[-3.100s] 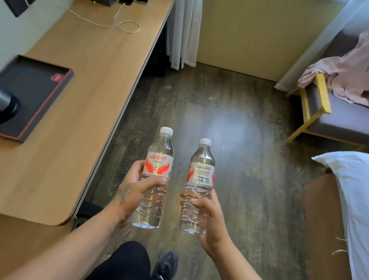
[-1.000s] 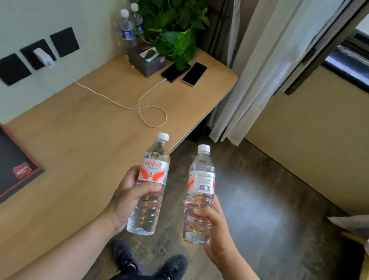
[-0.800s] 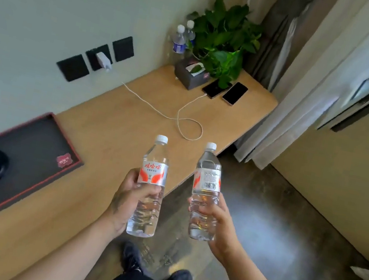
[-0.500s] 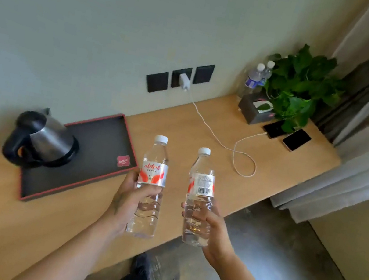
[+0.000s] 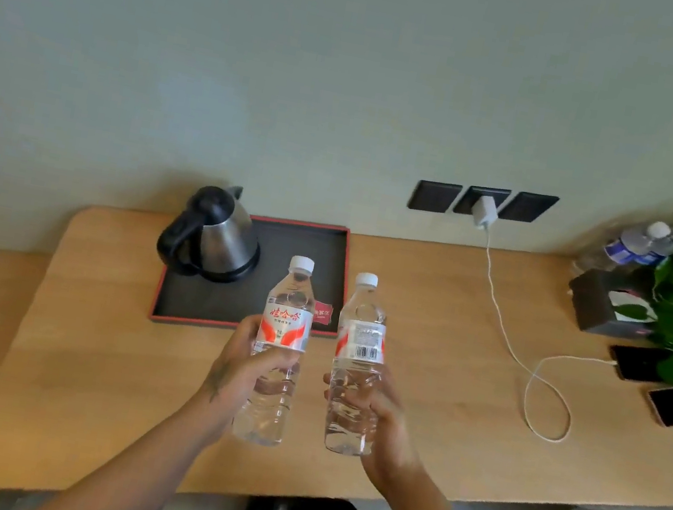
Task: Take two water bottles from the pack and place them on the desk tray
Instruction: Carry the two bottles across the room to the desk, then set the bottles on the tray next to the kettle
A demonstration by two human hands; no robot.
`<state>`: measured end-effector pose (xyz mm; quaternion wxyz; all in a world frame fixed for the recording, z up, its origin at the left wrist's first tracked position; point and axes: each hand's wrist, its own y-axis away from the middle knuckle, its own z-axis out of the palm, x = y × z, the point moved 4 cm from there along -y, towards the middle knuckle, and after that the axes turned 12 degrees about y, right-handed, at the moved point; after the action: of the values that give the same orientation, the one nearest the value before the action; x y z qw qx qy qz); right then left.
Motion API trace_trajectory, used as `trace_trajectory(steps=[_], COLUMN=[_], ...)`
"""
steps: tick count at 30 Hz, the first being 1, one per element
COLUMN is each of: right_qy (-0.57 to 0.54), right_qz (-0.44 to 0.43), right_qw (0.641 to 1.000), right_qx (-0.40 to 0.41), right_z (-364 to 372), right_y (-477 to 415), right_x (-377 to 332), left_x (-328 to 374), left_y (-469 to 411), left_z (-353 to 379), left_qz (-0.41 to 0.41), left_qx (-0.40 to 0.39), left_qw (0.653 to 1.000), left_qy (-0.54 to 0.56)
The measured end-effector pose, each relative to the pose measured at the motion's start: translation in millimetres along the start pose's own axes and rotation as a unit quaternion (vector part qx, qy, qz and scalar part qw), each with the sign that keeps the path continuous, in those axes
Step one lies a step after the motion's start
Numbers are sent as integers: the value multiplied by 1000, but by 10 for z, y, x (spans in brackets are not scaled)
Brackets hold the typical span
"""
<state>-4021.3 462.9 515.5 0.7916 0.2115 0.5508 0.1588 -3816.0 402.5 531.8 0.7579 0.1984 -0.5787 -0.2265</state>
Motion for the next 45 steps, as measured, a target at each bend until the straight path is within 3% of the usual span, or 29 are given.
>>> trace_trajectory(steps=[12,20,28,36,45], right_qy=[47,47,36,149,241], right_qz=[78,101,107,42,-51], right_qw=[990,989,992,987,969], right_qx=[-111,-96,-60,-30,-27], right_z=[-201,-87,-38,-107,-70], right_y=[-624,-796,-903,-1539,-2769], right_x=[-216,-273,-272,-114,-458], left_x=[51,65,148,141,597], left_y=[-132,-292,-593,-1277,-2399], left_z=[139,79,72,-24,-52], left_qz=[28,19,8,38,123], left_qx=[84,91,39,7,-27], left_qw=[996,995,999,998,982], left_qy=[29,35,-9,-45,-139])
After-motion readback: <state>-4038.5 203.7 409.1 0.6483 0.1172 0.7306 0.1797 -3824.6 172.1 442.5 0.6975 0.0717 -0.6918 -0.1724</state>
